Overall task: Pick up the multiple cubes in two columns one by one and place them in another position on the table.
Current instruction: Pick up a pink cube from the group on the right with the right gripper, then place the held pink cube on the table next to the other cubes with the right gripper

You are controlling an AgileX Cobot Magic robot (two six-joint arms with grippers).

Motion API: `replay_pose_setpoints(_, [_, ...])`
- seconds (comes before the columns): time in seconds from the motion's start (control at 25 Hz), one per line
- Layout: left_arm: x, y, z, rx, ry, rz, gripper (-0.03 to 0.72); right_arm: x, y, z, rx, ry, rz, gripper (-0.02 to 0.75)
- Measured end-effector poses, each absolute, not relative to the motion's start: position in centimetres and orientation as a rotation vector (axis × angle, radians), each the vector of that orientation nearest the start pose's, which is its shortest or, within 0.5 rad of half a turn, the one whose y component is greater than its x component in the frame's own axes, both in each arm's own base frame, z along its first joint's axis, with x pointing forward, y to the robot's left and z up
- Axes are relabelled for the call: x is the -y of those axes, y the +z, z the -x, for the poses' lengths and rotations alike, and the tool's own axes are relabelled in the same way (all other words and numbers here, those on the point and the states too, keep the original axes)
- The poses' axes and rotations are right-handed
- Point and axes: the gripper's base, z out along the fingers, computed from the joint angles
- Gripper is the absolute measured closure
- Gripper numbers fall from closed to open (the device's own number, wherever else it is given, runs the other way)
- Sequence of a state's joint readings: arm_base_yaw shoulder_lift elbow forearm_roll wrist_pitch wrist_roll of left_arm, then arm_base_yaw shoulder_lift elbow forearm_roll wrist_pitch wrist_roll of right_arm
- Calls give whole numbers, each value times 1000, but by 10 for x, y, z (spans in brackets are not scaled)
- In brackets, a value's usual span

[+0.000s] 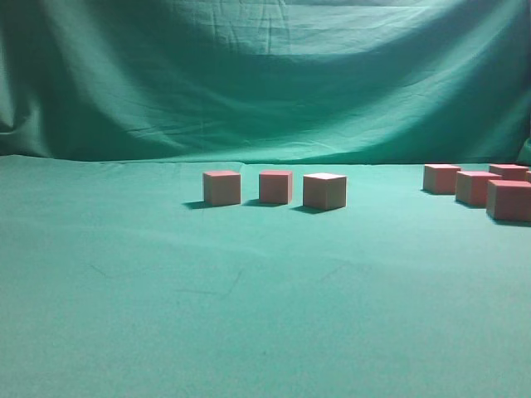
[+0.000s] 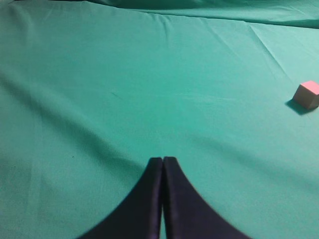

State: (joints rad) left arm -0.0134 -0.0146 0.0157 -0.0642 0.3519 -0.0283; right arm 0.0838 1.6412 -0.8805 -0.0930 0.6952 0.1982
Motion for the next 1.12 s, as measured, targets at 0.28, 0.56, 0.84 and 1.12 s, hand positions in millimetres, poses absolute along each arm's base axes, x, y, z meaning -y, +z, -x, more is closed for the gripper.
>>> replay_pose_setpoints(0.28, [3,177,-53,-1836,-92,53,688,-15,156,-292,-2952,-116,-98,374])
replay_pose_setpoints(0.56, [3,177,-53,-1836,-92,53,688,-12,157,-293,-2947,-172,-134,477])
replay_pose_setpoints(0.84, [3,177,-53,-1836,-92,53,688,-40,212,-293,-2923,-26,-58,477])
replay_pose_setpoints(1.12, [3,177,-53,-1836,-92,53,688,-142,277,-294,-2793,307,265,477])
